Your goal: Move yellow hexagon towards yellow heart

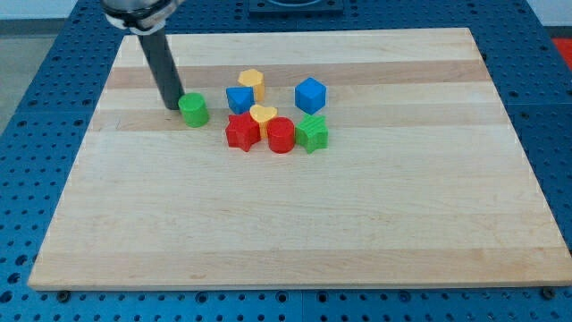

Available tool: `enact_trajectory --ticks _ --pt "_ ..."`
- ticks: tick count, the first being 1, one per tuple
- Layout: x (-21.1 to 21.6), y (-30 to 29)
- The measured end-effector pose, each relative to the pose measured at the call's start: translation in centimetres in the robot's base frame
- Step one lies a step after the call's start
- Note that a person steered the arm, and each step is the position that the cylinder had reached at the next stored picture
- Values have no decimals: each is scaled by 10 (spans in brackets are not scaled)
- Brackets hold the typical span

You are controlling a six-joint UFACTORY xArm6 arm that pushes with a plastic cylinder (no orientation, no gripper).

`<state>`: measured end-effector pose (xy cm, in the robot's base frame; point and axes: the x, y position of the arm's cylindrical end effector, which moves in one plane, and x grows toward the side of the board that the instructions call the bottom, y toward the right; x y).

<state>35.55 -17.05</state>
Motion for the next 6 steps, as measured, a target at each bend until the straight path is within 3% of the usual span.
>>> enact_trajectory --ticks 1,3,4,5,6 --pt "0 42" --pt "0 47" --pt "-50 31" --pt "-87 71" --pt "-80 104"
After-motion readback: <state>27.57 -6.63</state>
